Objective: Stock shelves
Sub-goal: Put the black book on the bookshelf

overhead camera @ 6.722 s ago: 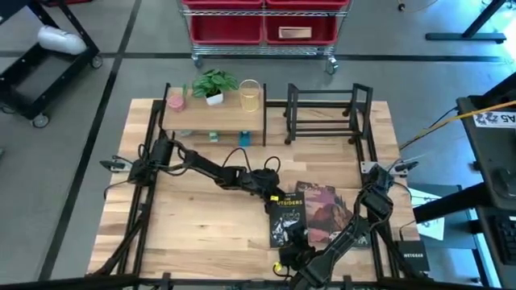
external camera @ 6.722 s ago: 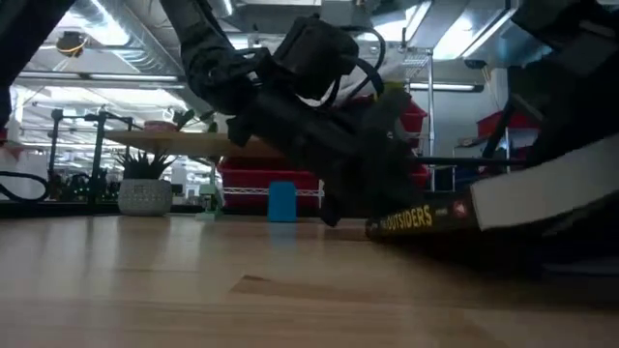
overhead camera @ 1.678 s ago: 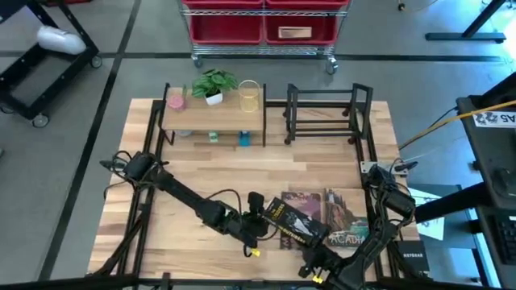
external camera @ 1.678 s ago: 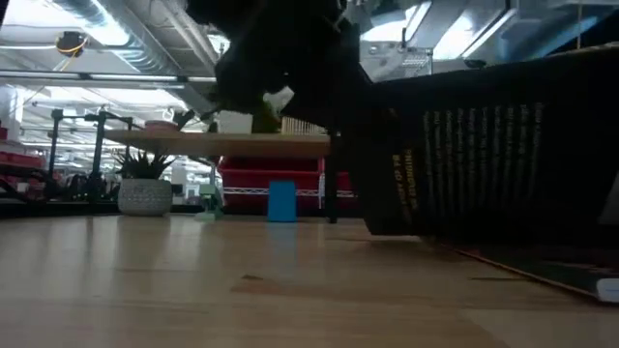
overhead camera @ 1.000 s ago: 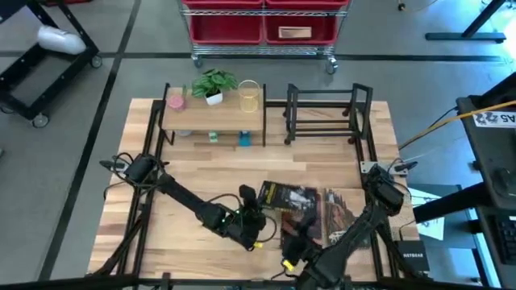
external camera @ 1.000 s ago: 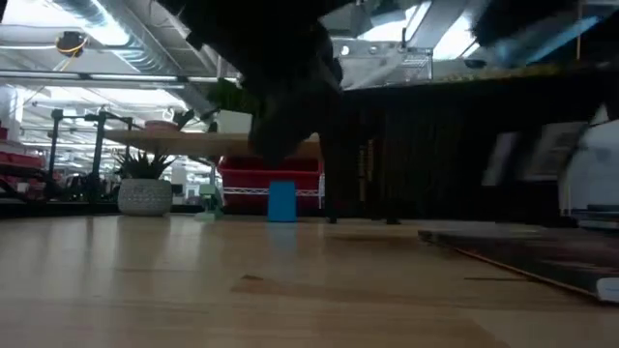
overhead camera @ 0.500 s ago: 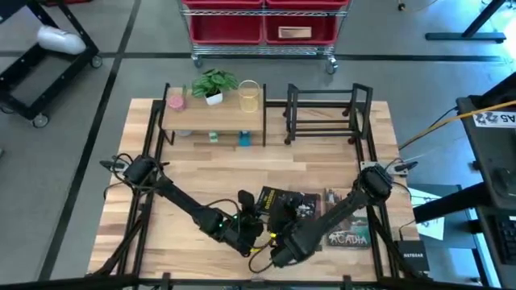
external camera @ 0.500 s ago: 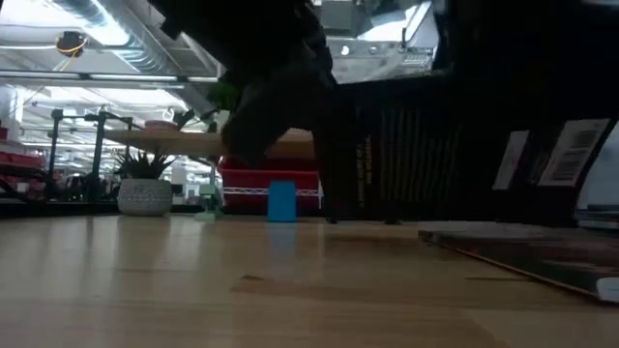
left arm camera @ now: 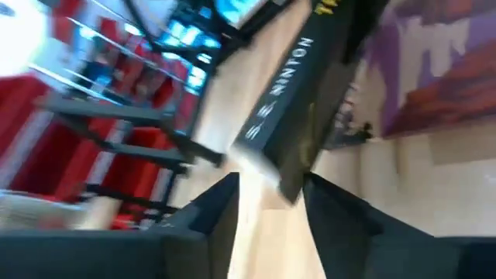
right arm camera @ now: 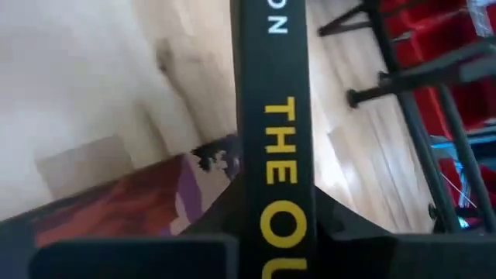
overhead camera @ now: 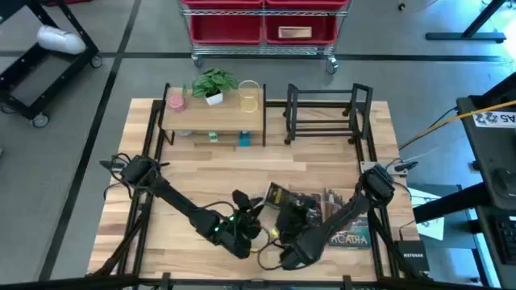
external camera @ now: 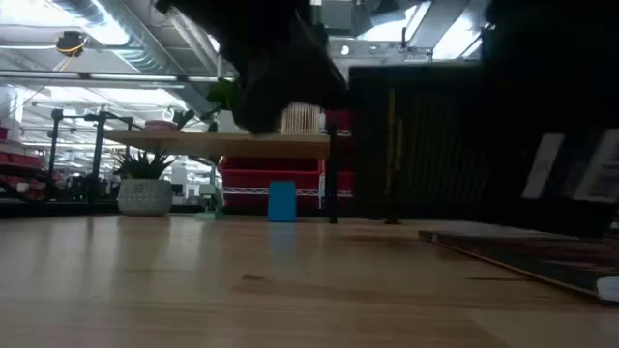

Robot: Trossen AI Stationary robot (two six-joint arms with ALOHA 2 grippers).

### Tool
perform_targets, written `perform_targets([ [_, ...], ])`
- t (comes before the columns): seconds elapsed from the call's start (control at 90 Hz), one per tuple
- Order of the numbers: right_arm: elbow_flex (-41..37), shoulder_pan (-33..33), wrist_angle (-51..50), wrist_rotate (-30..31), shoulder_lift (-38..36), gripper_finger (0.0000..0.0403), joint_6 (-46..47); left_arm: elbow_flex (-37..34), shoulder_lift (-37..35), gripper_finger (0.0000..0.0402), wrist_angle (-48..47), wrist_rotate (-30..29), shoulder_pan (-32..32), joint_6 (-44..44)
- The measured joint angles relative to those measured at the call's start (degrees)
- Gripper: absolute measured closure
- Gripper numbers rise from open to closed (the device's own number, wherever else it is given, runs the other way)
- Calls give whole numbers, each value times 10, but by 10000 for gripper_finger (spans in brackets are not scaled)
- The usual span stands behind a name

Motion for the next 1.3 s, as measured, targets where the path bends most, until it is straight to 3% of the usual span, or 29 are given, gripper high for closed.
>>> perform_targets([
  [0.133, -30, 21, -40, 25, -22, 370, 93, 0, -27, 253, -2, -58, -20, 2],
  [0.311, -93, 35, -43, 95, -116, 370, 168, 0, -49, 250, -41, -47, -48, -85],
  [0.556, -171, -1, -44, 257, -306, 370, 203, 0, -51, 249, -171, -4, -62, -260],
  [0.689, -178, -62, -44, 323, -373, 370, 200, 0, -51, 249, -247, 0, -60, -346],
  [0.856, -178, -166, -41, 421, -411, 370, 221, 0, -51, 249, -274, -2, -60, -379],
  [1.089, -178, -356, -12, 427, -393, 370, 278, 0, -51, 249, -272, -2, -60, -381],
  [1.3, -178, -458, 3, 419, -349, 370, 269, 0, -51, 249, -272, -2, -60, -380],
])
